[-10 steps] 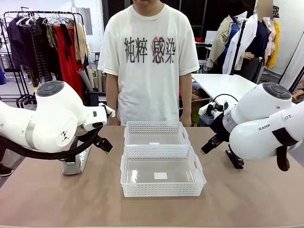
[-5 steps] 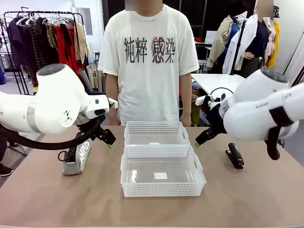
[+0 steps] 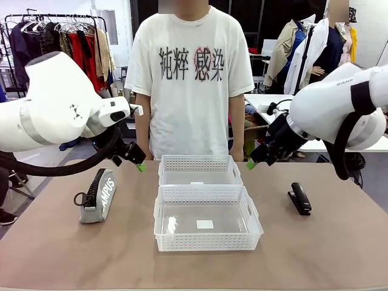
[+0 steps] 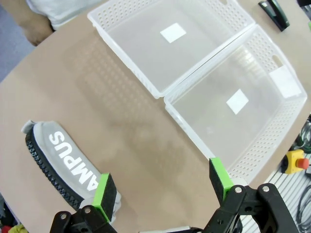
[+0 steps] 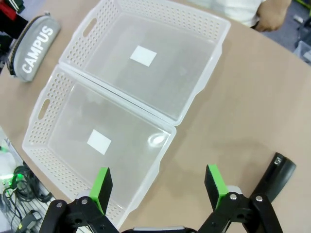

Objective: Distribute items into two baskets.
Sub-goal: Pick up the Pencil pouch that the person points to.

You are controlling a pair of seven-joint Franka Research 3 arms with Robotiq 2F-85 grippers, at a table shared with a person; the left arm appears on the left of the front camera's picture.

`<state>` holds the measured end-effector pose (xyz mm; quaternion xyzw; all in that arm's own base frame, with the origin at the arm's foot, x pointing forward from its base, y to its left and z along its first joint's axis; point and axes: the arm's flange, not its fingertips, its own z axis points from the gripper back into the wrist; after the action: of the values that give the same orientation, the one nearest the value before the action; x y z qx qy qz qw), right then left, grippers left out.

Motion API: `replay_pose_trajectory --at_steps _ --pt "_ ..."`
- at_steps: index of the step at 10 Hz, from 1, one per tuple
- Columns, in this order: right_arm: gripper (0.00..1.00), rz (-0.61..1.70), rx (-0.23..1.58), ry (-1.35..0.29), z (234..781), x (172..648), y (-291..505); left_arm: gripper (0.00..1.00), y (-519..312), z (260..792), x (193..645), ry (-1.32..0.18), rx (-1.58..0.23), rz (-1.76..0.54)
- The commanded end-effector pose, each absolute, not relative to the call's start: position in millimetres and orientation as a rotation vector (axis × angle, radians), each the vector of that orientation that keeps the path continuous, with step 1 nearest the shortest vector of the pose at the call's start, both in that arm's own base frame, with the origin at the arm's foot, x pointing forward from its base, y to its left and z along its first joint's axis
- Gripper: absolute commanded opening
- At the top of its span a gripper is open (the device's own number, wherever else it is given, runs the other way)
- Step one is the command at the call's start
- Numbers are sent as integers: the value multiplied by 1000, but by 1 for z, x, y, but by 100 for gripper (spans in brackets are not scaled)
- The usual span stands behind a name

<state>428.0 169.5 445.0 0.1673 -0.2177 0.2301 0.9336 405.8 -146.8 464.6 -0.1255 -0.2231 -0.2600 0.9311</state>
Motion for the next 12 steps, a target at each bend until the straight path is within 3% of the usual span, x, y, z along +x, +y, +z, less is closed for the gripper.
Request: replay_pose_trajectory --at_steps 1,5,7,9,12 --pt "100 481 324 -452 444 425 173 100 -138 463 404 -482 -237 -568" --pt "100 479 327 -444 444 426 174 100 -146 467 405 -464 -253 -540" --pt "100 366 597 -354 460 438 180 100 -158 482 412 -338 -422 -606" --pt "100 297 722 -290 475 446 183 100 -153 499 420 -225 -666 -589" --pt "100 157 950 -217 503 460 179 100 -143 522 423 -199 -910 -563"
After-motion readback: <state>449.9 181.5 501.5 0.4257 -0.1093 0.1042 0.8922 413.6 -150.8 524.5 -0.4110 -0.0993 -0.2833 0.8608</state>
